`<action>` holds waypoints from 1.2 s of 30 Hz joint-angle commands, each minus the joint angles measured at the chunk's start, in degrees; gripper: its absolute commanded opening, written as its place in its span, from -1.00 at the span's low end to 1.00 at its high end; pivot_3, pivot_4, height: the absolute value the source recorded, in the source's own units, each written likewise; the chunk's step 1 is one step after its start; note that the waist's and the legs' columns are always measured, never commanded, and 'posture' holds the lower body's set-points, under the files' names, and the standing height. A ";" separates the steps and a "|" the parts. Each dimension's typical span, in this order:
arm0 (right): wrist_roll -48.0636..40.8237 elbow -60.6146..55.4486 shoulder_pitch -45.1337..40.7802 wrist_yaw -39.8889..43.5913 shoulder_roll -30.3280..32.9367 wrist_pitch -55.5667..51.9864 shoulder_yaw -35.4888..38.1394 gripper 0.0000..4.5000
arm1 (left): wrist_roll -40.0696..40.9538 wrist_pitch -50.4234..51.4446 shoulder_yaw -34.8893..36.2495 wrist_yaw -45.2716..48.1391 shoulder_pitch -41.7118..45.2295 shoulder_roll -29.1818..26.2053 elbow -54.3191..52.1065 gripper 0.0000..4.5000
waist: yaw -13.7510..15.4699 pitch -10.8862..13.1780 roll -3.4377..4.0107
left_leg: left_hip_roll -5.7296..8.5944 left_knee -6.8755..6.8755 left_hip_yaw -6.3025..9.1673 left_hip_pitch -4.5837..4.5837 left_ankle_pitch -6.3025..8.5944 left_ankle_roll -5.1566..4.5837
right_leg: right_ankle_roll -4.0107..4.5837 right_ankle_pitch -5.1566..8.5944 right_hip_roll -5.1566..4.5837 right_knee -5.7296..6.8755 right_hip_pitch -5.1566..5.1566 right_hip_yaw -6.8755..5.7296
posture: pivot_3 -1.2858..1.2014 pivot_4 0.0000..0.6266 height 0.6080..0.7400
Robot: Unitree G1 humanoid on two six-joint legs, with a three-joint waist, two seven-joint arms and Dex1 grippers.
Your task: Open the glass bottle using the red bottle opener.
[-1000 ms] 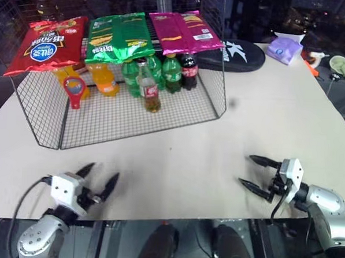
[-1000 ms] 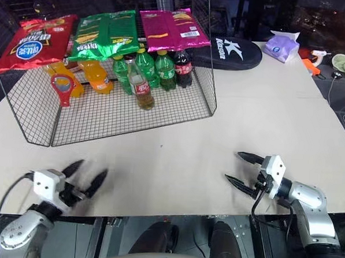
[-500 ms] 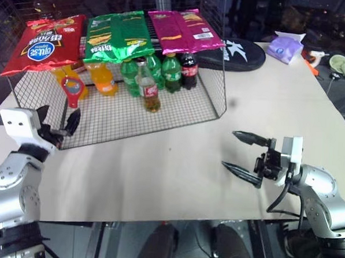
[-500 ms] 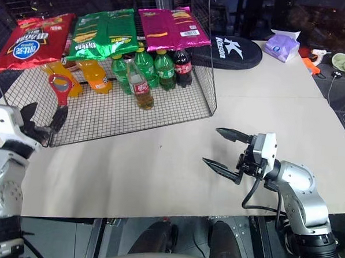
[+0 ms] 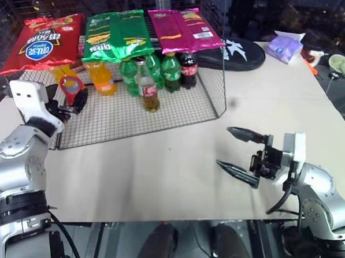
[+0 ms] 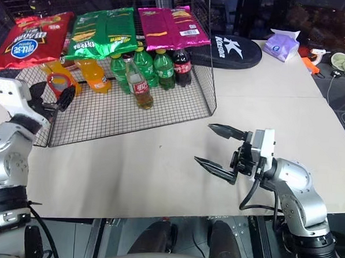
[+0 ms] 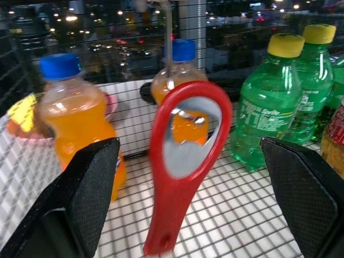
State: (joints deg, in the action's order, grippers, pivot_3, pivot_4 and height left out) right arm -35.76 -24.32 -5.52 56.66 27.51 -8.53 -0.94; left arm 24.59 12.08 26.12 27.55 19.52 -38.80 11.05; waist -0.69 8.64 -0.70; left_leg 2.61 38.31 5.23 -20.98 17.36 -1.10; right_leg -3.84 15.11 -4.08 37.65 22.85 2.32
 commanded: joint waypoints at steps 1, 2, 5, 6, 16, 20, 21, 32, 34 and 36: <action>0.93 -2.38 -1.25 -1.39 -0.74 0.75 -0.80 0.95 | -1.74 -0.97 -0.97 0.60 3.57 -1.56 2.68 0.92 | 0.01 0.00 -0.01 | 0.00 0.00 0.01 -0.01 0.00 0.00 | 0.00 0.00 0.02 0.00 0.02 -0.01 | 0.03 -0.52 1.00; 1.24 -2.54 -1.45 -1.71 -0.83 0.67 -0.99 0.95 | -1.87 -0.83 -1.23 0.81 4.34 -1.46 3.57 0.92 | 0.01 0.00 -0.01 | 0.00 0.01 0.00 -0.02 0.00 0.00 | 0.00 0.00 0.03 0.02 0.09 -0.01 | 0.03 -0.52 1.00; 2.05 -2.89 -1.95 -2.62 -1.02 0.46 -1.32 0.95 | -2.29 -0.99 -1.90 1.68 5.69 -1.36 5.48 0.92 | -0.10 -0.01 -0.02 | 0.02 0.01 -0.02 -0.16 -0.01 0.01 | 0.00 0.00 0.03 0.07 0.26 0.02 | 0.03 -0.52 1.00; 2.23 -3.00 -2.03 -2.90 -1.02 0.39 -1.40 0.95 | -2.39 -1.05 -1.99 2.02 5.94 -1.34 5.86 0.92 | -0.12 -0.01 -0.02 | 0.02 0.02 -0.04 -0.29 -0.01 0.01 | 0.00 0.00 0.03 0.11 0.42 0.04 | 0.03 -0.52 1.00; 2.74 -3.07 -3.00 -4.44 -1.02 -0.20 -1.74 1.00 | -1.91 0.20 -1.45 2.09 5.82 -0.62 4.39 -0.84 | -0.09 -0.02 -0.03 | 0.05 0.18 -0.02 -0.91 -0.07 0.08 | 0.00 -0.01 0.03 0.26 0.94 0.02 | 0.03 -0.52 1.00; 3.01 -2.18 -3.15 -4.26 -1.14 0.19 -1.89 1.00 | 0.13 0.24 0.63 1.37 4.92 0.69 1.99 -0.96 | 0.20 -0.03 -0.05 | 0.10 0.19 0.05 -0.92 -0.07 0.07 | 0.00 0.00 0.04 0.26 0.92 -0.05 | 0.03 -0.52 1.00; 3.06 -1.93 -3.18 -4.17 -1.16 0.29 -1.93 1.00 | 0.69 0.34 1.14 1.25 4.67 1.00 1.40 -0.96 | 0.17 -0.03 -0.05 | 0.10 0.21 0.05 -0.92 -0.07 0.07 | 0.00 0.00 0.04 0.26 0.91 -0.05 | 0.03 -0.52 1.00; 3.95 -0.30 -2.47 -3.54 -1.65 1.49 -2.39 1.00 | 12.83 4.56 5.75 5.01 0.22 4.81 -7.47 -0.96 | -0.08 -0.05 -0.08 | 0.09 0.25 0.03 -0.91 -0.07 0.07 | 0.00 -0.01 0.02 0.28 0.90 -0.01 | 0.03 -0.52 1.00; 4.04 -0.42 -2.19 -4.10 -1.82 1.05 -2.19 1.00 | 15.65 6.22 6.33 5.96 -0.62 5.15 -8.98 -0.96 | -0.13 -0.05 -0.08 | 0.08 0.25 0.03 -0.91 -0.07 0.07 | 0.00 -0.01 0.01 0.28 0.91 0.00 | 0.03 -0.52 1.00; 3.72 -0.62 -1.84 -4.96 -1.95 0.00 -1.94 1.00 | 18.70 8.59 6.31 7.17 -1.45 5.45 -10.89 -0.96 | -0.17 -0.05 -0.08 | 0.06 0.25 0.03 -0.90 -0.07 0.08 | 0.00 -0.01 0.02 0.29 0.91 0.00 | 0.03 -0.52 1.00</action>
State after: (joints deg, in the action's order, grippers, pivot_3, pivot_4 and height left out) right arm -31.47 -23.64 -7.62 52.57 25.81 -8.42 -3.57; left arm 39.67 18.86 30.97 33.24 18.52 -33.03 4.32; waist -0.86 8.59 -0.78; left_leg 2.67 38.56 5.26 -21.87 17.29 -1.03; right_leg -3.85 15.10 -4.06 37.94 23.76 2.32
